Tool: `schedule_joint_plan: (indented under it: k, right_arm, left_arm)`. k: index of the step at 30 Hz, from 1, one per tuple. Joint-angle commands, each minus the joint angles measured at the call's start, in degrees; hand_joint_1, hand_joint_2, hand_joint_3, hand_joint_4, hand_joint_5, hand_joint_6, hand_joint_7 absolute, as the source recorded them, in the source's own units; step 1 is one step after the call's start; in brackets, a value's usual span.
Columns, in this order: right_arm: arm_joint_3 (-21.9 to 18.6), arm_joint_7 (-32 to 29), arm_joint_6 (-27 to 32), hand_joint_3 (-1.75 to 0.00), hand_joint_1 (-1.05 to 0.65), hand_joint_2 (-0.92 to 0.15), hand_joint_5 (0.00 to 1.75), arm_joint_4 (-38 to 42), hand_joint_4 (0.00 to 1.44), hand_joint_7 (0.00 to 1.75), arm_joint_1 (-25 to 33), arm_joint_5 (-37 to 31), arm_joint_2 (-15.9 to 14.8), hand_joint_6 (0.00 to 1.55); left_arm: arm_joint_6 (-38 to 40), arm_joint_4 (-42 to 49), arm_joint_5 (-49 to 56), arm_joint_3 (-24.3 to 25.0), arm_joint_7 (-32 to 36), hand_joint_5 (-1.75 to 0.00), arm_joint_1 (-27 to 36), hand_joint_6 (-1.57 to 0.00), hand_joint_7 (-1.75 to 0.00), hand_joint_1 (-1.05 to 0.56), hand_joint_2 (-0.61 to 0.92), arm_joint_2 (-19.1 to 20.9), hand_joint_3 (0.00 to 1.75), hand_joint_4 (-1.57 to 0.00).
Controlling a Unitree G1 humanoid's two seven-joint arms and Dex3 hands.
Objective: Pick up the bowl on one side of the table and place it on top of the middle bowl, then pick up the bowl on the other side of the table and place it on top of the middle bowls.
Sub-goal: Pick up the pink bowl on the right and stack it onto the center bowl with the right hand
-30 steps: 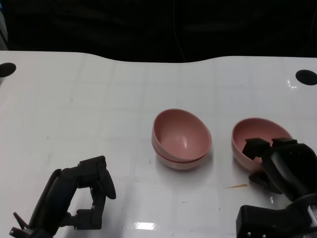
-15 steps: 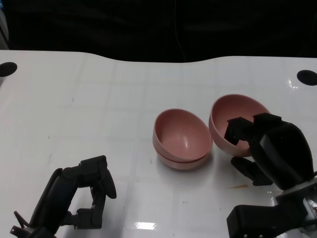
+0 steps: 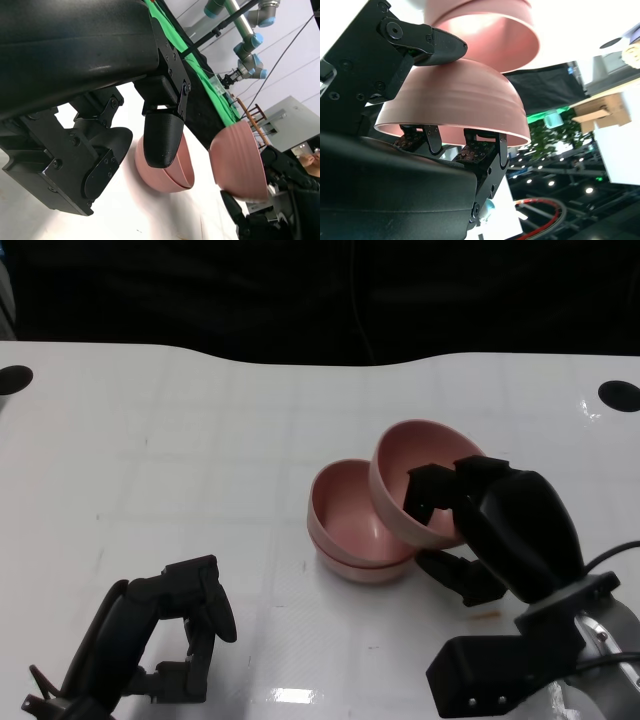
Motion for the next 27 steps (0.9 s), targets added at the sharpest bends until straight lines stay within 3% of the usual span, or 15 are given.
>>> schedule_joint_plan:
  k: [1, 12, 14, 16, 17, 18, 19, 20, 22, 27]
  right_arm:
    - [0.74, 1.50, -1.28, -1.24, -0.12, -0.34, 1.75, 1.68, 0.96, 1.48, -2.39, 1.28, 0.68, 0.86]
    - [3.15, 3.81, -4.75, -1.20, -0.09, -0.36, 1.75, 10.09, 0.93, 1.47, -7.08, 2.37, 2.63, 0.85]
    - [3.41, 6.27, -3.07, -1.11, -0.08, -0.39, 1.72, 10.16, 0.90, 1.28, -7.41, 2.41, 2.68, 0.89]
    - [3.75, 10.14, -0.98, -0.72, -0.14, -0.52, 1.35, 9.17, 0.90, 0.75, -7.46, 2.37, 2.26, 0.95]
    - [3.91, 11.88, -0.22, -0.52, -0.20, -0.62, 0.88, 8.63, 0.77, 0.40, -7.44, 2.36, 1.99, 0.87]
    - [3.97, 13.06, 0.26, -0.37, -0.23, -0.69, 0.57, 8.19, 0.78, 0.20, -7.39, 2.39, 1.83, 0.86]
    - [4.14, 15.16, 1.42, -0.33, -0.23, -0.71, 0.49, 7.30, 0.79, 0.15, -7.23, 2.20, 1.48, 0.86]
    - [4.31, 16.64, 2.30, -0.21, -0.33, -0.81, 0.28, 6.39, 0.62, 0.06, -7.00, 1.80, 1.05, 0.70]
    - [4.65, 18.38, 3.30, -0.15, -0.51, -0.90, 0.11, 4.87, 0.44, 0.01, -6.53, 1.14, 0.25, 0.52]
    - [4.93, 18.87, 4.51, -0.20, -0.67, -0.92, 0.04, 2.89, 0.32, 0.00, -5.52, 0.56, -0.42, 0.40]
  left_arm:
    - [-0.34, 0.46, 0.35, 0.12, -0.38, -1.74, -0.25, -0.83, -1.57, 0.10, 0.26, 0.75, 1.60, -0.90]
    - [-0.08, 0.10, 0.83, -0.14, -0.34, -1.70, 0.03, -0.85, -1.53, 0.07, 0.26, 0.54, 1.60, -0.92]
    - [0.10, 0.11, 0.74, -0.19, -0.46, -1.70, 0.14, -0.85, -1.52, 0.06, 0.27, 0.48, 1.59, -0.91]
    - [-0.04, 0.18, 1.05, -0.18, -0.25, -1.70, 0.13, -0.85, -1.52, 0.05, 0.27, 0.48, 1.59, -0.91]
    - [-0.12, 0.20, 1.24, -0.16, -0.12, -1.71, 0.12, -0.84, -1.52, 0.05, 0.28, 0.49, 1.58, -0.91]
    - [-0.16, 0.20, 1.37, -0.14, -0.04, -1.71, 0.11, -0.84, -1.52, 0.05, 0.28, 0.49, 1.58, -0.91]
    - [0.15, -0.01, 1.42, -0.15, -0.04, -1.71, 0.17, -0.84, -1.52, 0.04, 0.28, 0.47, 1.58, -0.91]
    - [0.38, -0.16, 1.45, -0.16, -0.05, -1.71, 0.21, -0.84, -1.52, 0.04, 0.28, 0.44, 1.58, -0.91]
    - [0.46, -0.24, 1.51, -0.18, -0.05, -1.71, 0.20, -0.85, -1.51, 0.03, 0.28, 0.42, 1.57, -0.91]
    - [0.02, 0.24, 1.62, -0.15, 0.00, -1.71, -0.09, -0.85, -1.50, 0.04, 0.28, 0.50, 1.57, -0.91]
